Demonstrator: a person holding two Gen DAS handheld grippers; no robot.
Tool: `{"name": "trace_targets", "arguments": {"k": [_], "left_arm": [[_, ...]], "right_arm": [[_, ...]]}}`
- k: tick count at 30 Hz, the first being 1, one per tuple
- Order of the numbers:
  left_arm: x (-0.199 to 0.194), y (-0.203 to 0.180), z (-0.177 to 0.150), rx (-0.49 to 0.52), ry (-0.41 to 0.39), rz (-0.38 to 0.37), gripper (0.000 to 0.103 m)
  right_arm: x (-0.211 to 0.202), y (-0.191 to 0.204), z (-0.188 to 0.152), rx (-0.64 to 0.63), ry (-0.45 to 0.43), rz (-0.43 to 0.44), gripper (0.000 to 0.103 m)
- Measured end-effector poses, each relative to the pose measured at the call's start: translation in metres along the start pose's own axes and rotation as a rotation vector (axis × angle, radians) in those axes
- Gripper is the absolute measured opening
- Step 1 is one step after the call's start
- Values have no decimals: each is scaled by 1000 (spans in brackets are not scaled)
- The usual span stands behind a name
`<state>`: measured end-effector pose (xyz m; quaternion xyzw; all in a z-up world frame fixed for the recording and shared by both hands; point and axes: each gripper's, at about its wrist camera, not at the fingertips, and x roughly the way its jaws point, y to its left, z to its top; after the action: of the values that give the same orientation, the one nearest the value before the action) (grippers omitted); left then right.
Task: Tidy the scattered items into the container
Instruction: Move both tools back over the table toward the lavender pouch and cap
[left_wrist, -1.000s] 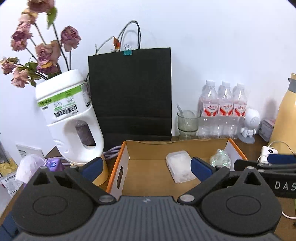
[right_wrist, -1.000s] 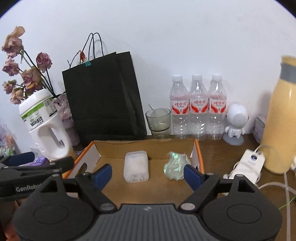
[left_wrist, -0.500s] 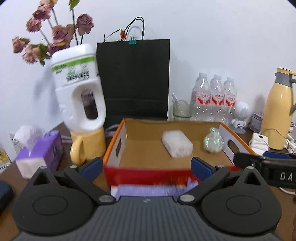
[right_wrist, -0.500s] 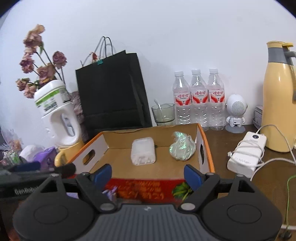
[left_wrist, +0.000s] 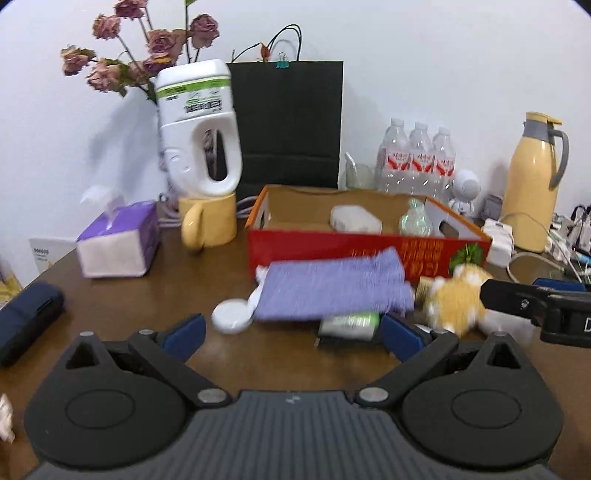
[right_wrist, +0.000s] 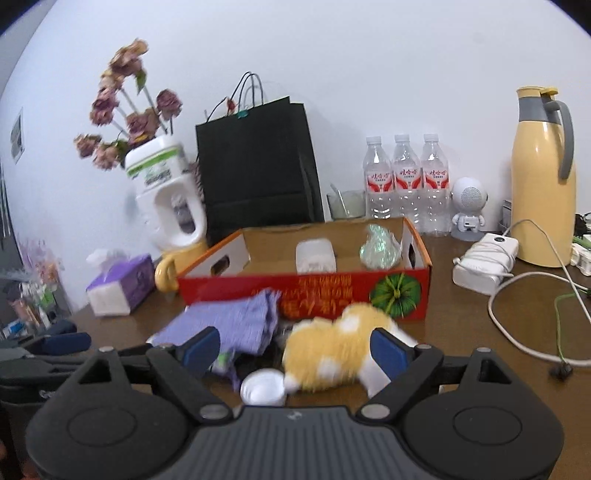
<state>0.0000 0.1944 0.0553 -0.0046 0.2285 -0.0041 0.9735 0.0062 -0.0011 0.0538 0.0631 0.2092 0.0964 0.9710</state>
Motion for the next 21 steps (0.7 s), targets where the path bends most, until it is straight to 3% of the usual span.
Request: {"name": "trace_targets", "arguments": {"k": [5, 10, 18, 21], "left_arm": [[-28, 6, -27, 34, -9, -8, 103], [-33, 1, -44, 74, 32, -22, 103], [-16, 15, -36, 15, 61, -40, 103], [-2, 25, -24, -3, 56, -14, 103]], "right_arm": [[-33, 8, -20, -22, -21, 3, 88], [-47, 16, -38, -69, -17, 2, 88], [-38, 14, -41, -72, 27, 40, 86], [-31, 14, -42, -80, 49, 67, 83]]}}
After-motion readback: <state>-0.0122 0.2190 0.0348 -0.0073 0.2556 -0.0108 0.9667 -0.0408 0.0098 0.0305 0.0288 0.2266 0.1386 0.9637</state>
